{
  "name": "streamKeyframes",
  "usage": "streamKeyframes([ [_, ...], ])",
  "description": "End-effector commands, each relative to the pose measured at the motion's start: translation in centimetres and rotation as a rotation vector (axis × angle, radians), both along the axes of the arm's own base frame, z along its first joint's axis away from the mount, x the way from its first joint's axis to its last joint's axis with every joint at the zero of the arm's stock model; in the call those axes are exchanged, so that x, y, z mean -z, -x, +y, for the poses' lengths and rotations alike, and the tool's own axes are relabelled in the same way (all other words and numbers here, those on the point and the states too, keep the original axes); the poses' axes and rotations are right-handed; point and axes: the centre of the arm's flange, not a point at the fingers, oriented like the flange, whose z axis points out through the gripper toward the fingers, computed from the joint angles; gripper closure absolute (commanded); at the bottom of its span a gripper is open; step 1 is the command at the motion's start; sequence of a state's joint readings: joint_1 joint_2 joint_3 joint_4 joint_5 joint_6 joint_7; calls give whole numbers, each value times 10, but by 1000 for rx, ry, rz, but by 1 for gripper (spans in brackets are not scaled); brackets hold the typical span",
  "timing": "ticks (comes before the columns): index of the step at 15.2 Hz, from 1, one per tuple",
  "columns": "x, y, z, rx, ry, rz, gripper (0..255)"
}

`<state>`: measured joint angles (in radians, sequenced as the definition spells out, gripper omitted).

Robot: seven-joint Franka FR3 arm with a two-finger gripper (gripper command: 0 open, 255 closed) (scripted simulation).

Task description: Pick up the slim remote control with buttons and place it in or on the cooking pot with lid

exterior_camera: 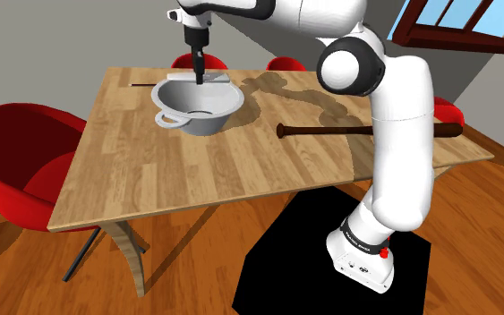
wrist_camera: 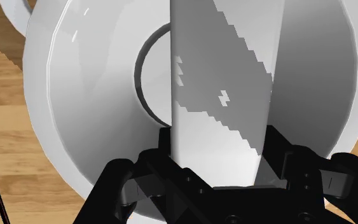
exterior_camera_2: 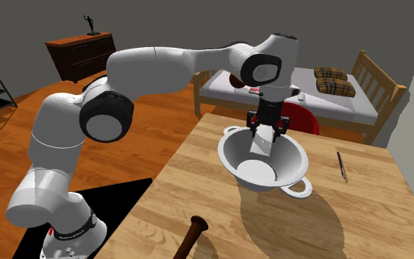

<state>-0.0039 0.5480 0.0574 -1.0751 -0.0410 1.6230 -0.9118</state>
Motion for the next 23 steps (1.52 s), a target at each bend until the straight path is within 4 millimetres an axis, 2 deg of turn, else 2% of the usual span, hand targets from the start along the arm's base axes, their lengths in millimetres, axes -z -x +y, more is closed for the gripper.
streamKeyframes([
  [1,12,0,-2,0,0,-1,255],
  [8,52,0,-2,0,0,-1,255],
  [16,52,0,-2,0,0,-1,255],
  [17,52,0,-2,0,0,-1,0],
  [22,52,0,-2,0,0,-1,0],
  [23,39,0,-1,0,0,-1,0],
])
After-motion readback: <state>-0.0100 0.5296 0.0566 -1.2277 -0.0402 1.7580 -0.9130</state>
